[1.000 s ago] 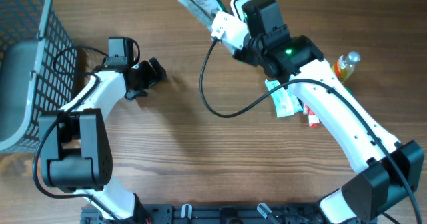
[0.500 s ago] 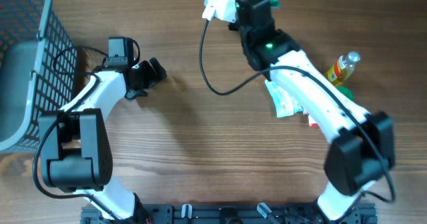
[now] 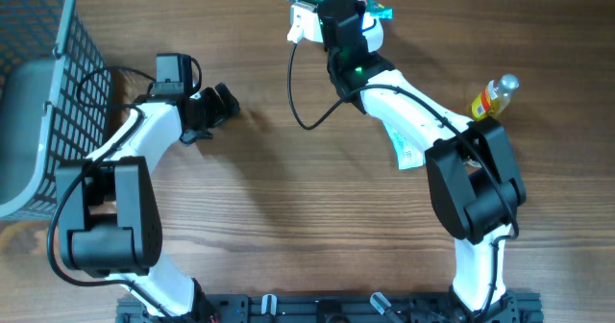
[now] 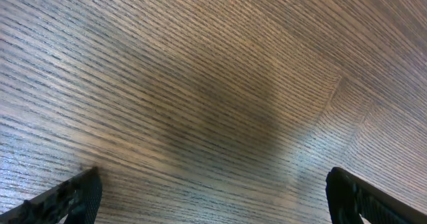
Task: Scan the item barcode
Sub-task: 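Lift the gloves pack with the right gripper up to the scanner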
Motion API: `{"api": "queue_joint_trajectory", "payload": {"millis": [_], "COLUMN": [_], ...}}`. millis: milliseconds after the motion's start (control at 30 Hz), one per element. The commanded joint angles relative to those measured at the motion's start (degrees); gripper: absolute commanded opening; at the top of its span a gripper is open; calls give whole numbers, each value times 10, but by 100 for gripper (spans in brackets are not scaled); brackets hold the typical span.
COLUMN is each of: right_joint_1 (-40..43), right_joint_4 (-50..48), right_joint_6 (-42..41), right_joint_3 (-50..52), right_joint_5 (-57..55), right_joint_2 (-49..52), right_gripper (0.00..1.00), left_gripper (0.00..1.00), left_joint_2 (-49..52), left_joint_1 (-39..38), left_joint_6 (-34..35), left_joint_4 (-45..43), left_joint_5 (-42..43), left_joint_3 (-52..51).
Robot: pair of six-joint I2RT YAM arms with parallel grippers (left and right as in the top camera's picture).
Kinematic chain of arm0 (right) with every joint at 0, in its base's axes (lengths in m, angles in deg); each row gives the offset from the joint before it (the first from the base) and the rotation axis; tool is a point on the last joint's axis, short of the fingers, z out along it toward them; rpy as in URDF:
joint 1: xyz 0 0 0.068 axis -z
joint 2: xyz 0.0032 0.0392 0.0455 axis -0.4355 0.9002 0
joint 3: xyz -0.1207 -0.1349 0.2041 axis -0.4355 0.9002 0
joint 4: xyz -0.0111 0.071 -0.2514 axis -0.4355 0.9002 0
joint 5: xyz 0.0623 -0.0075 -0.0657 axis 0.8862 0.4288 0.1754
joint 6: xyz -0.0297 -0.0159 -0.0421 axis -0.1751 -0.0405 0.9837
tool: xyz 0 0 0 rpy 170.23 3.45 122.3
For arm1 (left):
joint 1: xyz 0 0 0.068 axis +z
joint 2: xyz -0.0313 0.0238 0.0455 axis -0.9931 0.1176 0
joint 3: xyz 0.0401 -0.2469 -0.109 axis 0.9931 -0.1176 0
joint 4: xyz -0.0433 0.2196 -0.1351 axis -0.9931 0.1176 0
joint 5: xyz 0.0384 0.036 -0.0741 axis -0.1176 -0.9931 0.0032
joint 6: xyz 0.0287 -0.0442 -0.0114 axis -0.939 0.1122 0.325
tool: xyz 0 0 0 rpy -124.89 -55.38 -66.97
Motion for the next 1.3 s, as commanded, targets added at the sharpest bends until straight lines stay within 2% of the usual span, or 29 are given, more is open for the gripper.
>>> {"api": "queue_joint_trajectory", "payload": {"millis": [0, 200, 433, 567, 733, 1267], "right_joint_1": [-2, -2, 4, 10, 21, 3], "right_joint_4": [4, 64, -2, -17, -34, 85], "right_joint_6": [-73, -124, 13, 23, -15, -179], "right_joint_3": [-5, -5, -5, -5, -5, -5], "right_joint_5": [-5, 25, -14, -5, -3, 58], "right_joint_2": [3, 3, 3, 5, 24, 27], "right_gripper": [4, 4, 4, 4, 4, 4], "left_gripper": [100, 100, 100, 100, 100, 100], "left_joint_2": [-10, -10, -10, -10, -10, -10], "left_joint_1": [3, 3, 3, 3, 3, 3], "left_joint_6": [-1, -1, 0, -1, -1, -1], "left_joint_4": [0, 0, 0, 0, 0, 0], "left_joint_5": [-1, -1, -2, -1, -1, -2], "left_joint_3": [7, 7, 7, 7, 7, 7]}}
